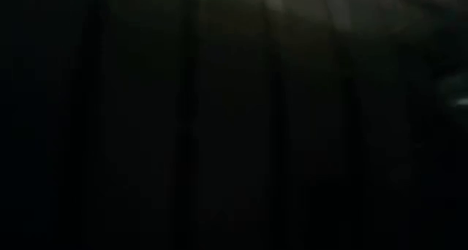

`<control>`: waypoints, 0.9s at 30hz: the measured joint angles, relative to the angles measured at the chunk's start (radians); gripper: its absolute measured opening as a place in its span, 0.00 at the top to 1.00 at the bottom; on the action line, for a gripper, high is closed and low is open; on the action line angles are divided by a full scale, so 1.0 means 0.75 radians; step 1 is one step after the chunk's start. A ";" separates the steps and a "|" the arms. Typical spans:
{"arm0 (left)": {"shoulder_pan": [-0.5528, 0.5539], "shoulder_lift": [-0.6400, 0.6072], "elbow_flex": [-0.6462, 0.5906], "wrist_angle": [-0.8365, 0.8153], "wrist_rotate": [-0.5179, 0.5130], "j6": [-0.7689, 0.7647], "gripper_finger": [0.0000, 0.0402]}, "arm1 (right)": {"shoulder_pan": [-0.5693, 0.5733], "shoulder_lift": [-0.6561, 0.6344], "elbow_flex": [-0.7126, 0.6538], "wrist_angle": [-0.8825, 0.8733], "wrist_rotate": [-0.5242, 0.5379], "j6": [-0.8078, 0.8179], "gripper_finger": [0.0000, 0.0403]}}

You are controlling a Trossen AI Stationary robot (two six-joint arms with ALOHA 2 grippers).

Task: Place canned beverage on shelf
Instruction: Put the top blue soda can on the shelf aligned with the blue soda can

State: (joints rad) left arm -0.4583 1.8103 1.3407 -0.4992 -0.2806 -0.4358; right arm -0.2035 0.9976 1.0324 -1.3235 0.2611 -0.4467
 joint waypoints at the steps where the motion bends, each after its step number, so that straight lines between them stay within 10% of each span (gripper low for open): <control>1: 0.000 0.000 0.000 0.000 0.000 0.000 0.09 | 0.000 0.002 -0.003 0.020 -0.007 -0.018 0.12; 27: 0.000 0.000 0.000 0.166 -0.069 -0.013 0.09 | 0.000 0.003 -0.149 0.218 0.022 -0.444 0.12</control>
State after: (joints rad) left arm -0.4586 1.8103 1.3407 -0.3745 -0.3322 -0.4458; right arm -0.2035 1.0000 0.9207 -1.1604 0.2775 -0.7795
